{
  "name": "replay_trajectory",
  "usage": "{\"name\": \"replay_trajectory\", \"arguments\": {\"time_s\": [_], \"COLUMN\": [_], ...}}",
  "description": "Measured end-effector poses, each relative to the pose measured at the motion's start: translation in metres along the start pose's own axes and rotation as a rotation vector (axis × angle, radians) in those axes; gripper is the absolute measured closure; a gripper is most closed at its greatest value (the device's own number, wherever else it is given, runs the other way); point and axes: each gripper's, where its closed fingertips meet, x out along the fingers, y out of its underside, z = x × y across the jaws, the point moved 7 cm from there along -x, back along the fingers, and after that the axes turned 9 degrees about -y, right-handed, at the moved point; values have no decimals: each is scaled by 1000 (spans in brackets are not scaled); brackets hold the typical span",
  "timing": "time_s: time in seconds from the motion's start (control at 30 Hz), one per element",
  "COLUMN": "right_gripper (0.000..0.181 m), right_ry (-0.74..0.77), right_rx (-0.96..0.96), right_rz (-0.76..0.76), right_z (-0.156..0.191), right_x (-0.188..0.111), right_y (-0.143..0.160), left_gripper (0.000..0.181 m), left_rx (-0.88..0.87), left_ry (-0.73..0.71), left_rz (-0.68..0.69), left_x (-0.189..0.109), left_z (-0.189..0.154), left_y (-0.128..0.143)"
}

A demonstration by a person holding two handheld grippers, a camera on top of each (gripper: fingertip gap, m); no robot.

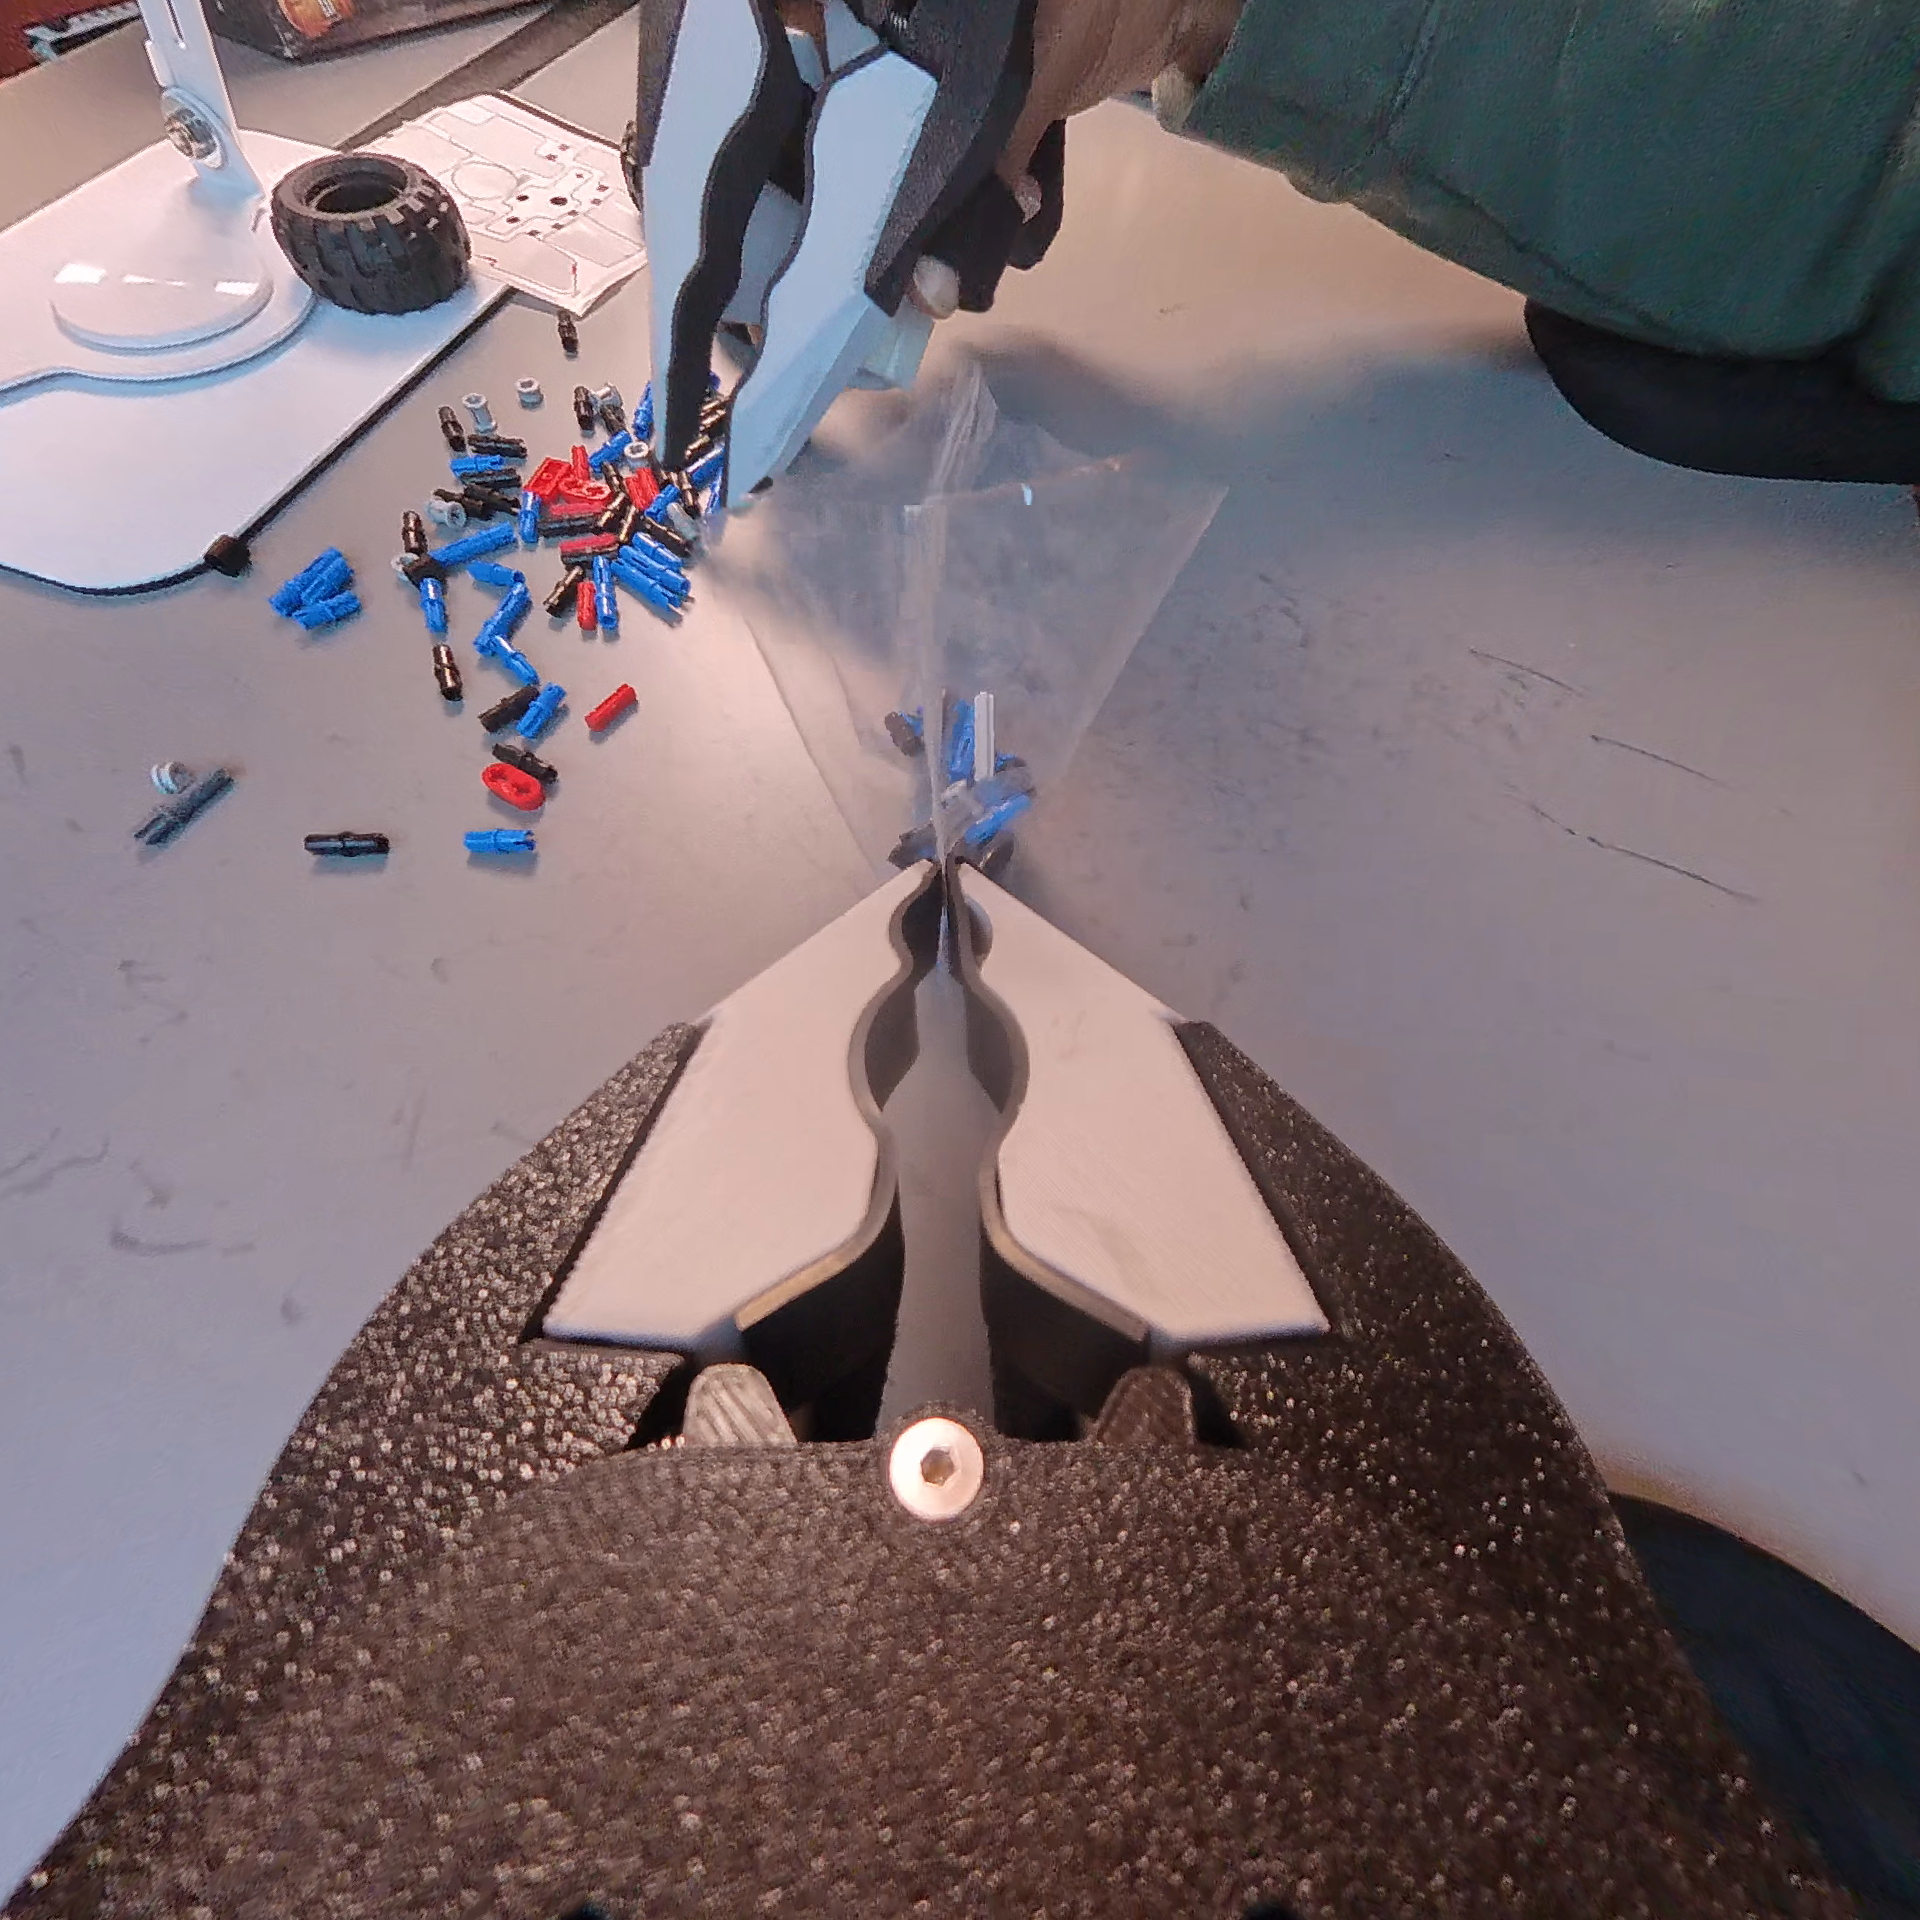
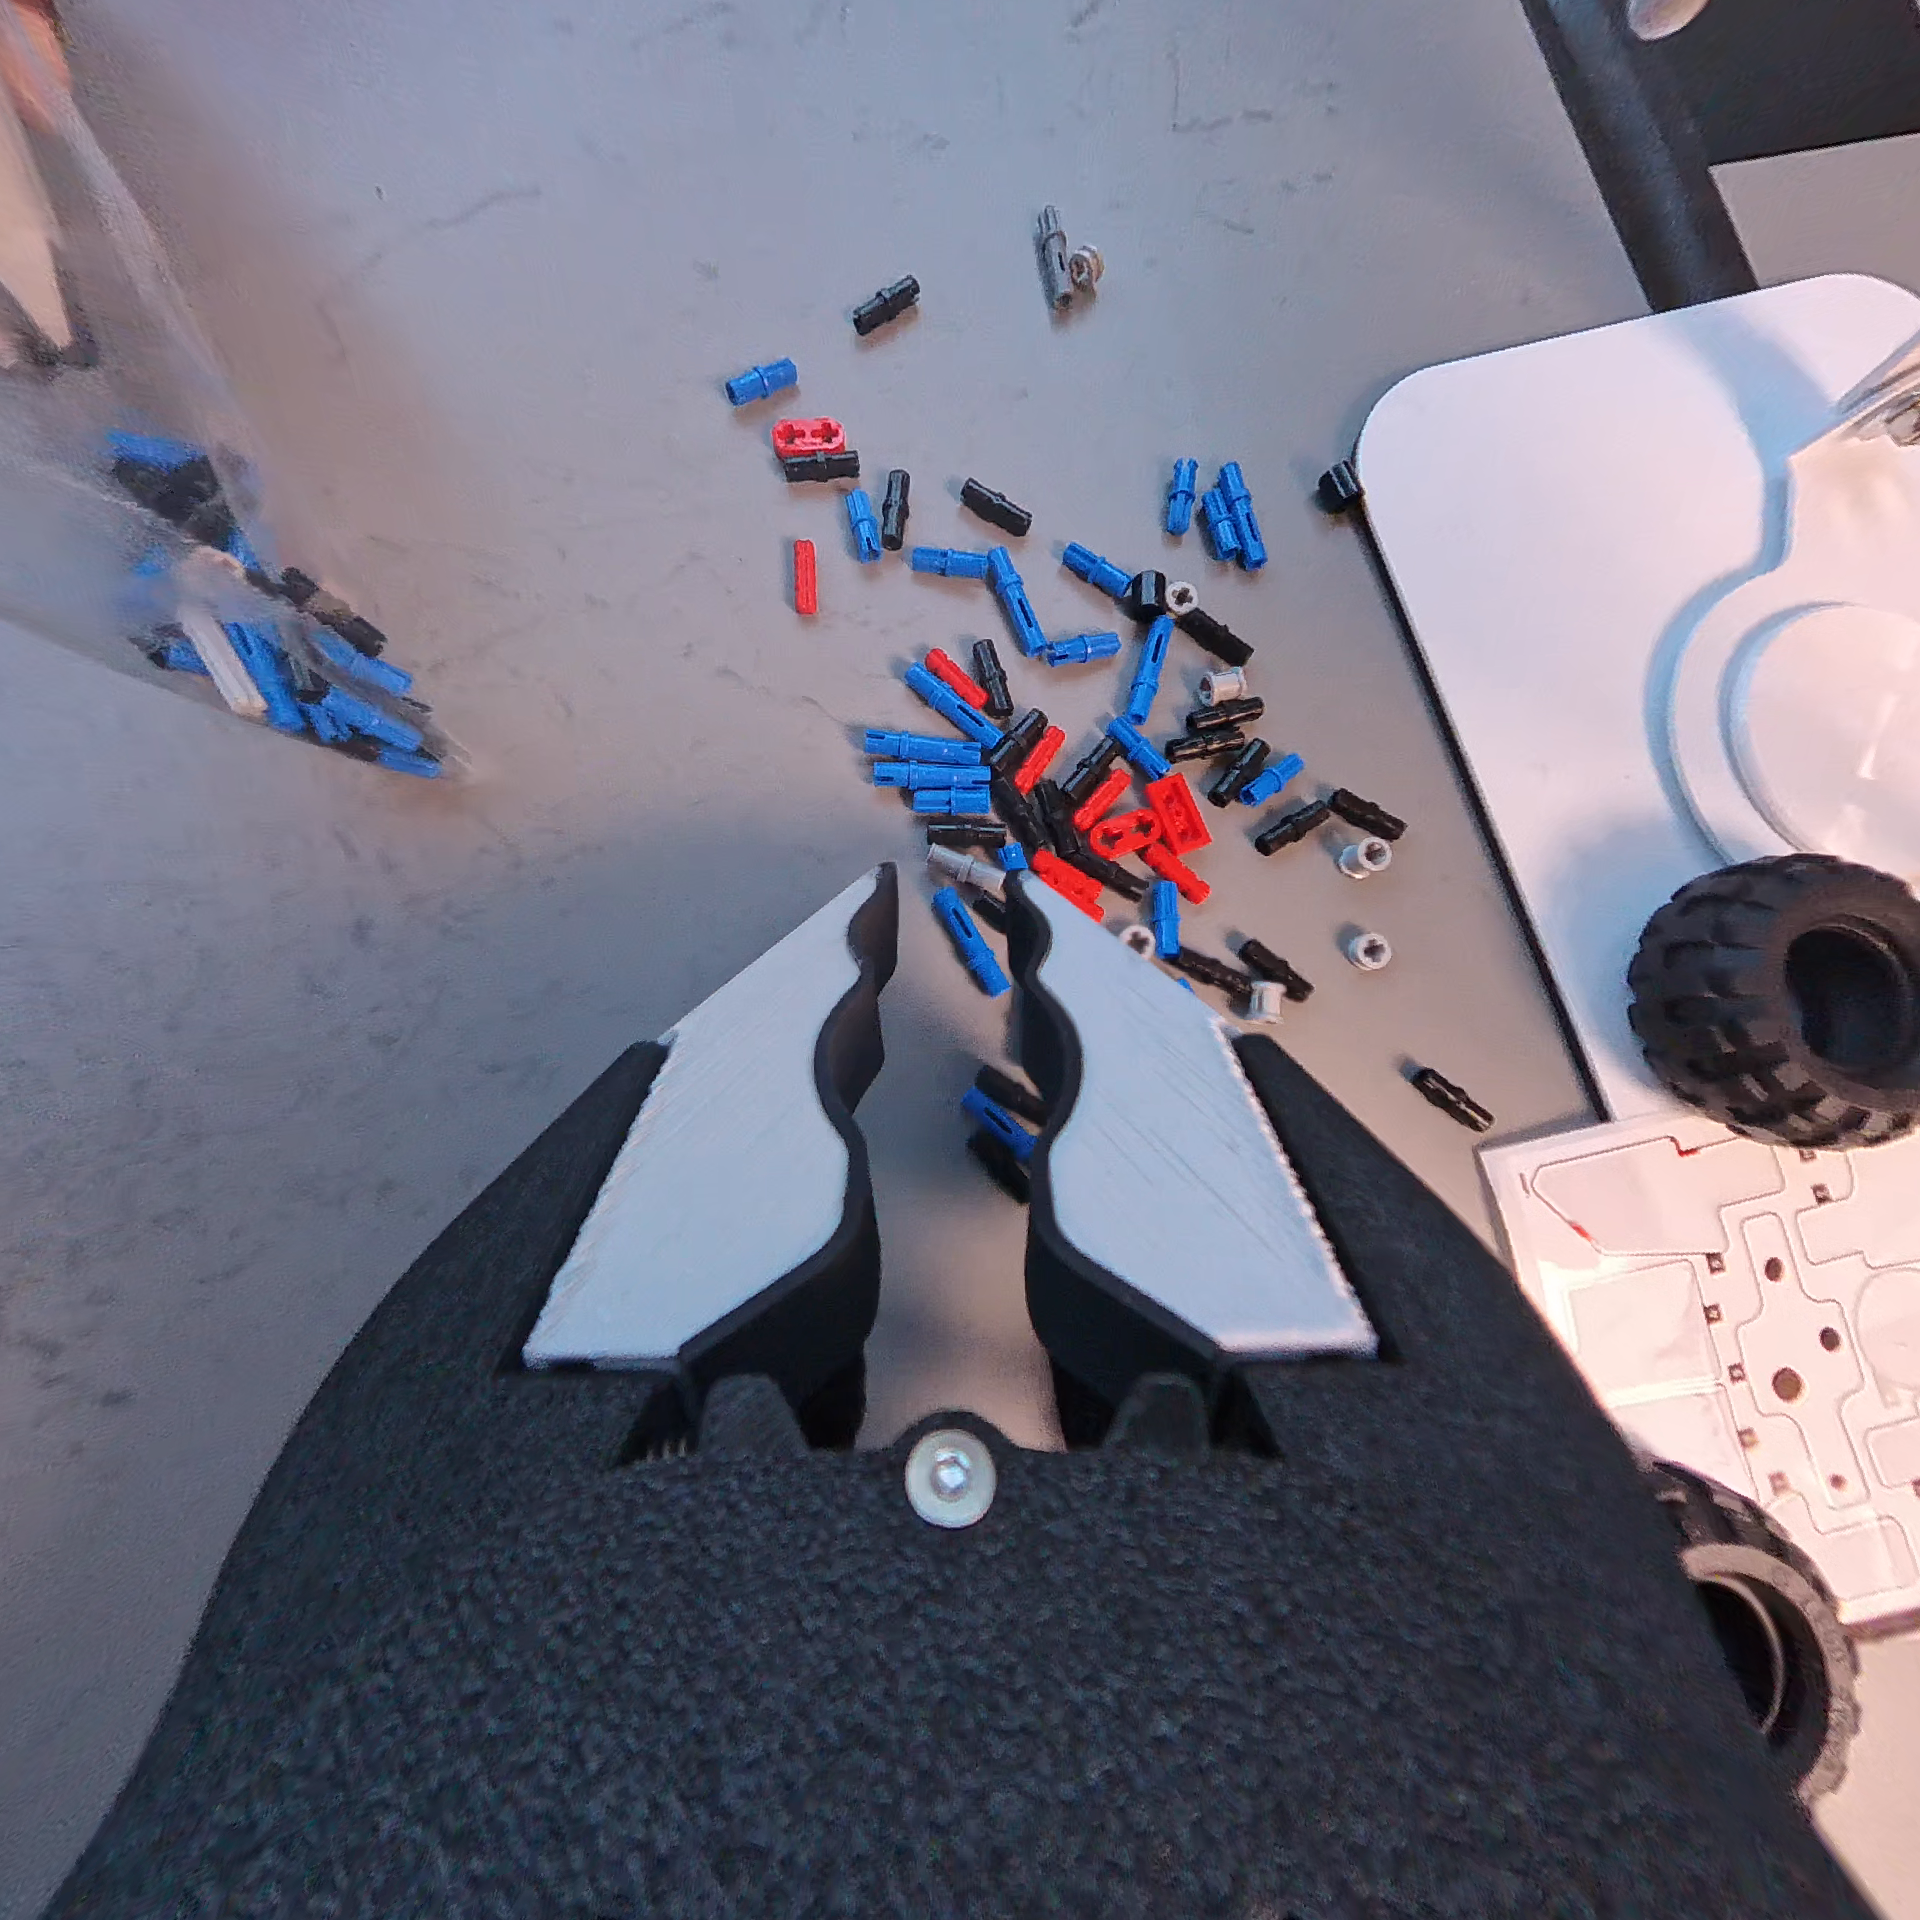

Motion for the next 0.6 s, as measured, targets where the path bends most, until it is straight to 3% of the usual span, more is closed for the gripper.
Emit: {"name": "replay_trajectory", "arguments": {"time_s": [0.43,0.6], "right_gripper": [177,168], "right_ry": [22,-14], "right_rx": [-62,-28], "right_rz": [111,83], "right_z": [8,4], "right_x": [9,8], "right_y": [-1,1], "left_gripper": [181,181], "left_rx": [47,56], "left_ry": [6,18], "left_rz": [-2,-8], "left_x": [15,21], "left_z": [-16,-21], "left_y": [-7,-11]}}
